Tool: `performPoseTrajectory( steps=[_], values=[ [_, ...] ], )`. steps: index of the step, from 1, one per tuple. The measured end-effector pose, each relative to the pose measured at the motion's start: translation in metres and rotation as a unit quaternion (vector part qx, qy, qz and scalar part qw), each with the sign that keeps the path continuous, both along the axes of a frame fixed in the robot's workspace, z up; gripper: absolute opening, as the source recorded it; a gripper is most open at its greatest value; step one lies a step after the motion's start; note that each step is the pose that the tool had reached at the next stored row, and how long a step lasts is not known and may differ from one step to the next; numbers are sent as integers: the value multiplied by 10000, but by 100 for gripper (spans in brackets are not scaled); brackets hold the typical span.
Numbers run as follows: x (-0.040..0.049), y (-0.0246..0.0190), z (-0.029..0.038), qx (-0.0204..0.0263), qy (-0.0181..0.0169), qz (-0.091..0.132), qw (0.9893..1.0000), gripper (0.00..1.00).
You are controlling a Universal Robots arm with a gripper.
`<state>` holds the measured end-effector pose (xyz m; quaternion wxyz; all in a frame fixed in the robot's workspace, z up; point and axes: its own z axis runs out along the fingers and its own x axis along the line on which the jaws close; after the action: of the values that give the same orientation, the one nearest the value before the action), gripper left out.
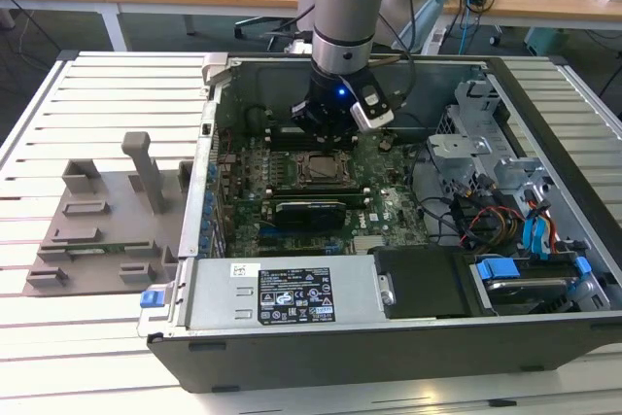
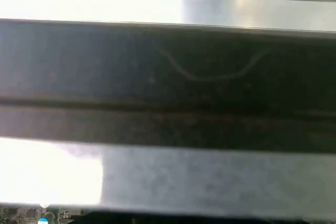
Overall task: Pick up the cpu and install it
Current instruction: 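Install the first cpu locking lever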
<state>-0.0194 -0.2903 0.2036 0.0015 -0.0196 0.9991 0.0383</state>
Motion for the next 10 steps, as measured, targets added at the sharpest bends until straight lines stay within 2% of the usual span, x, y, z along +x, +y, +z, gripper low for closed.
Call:
performPoseTrajectory(
  steps=[3, 10],
  values=[
    [18, 0, -15, -12, 17, 0, 10000, 11],
    [22, -1, 1, -20, 15, 0, 10000, 11]
  ],
)
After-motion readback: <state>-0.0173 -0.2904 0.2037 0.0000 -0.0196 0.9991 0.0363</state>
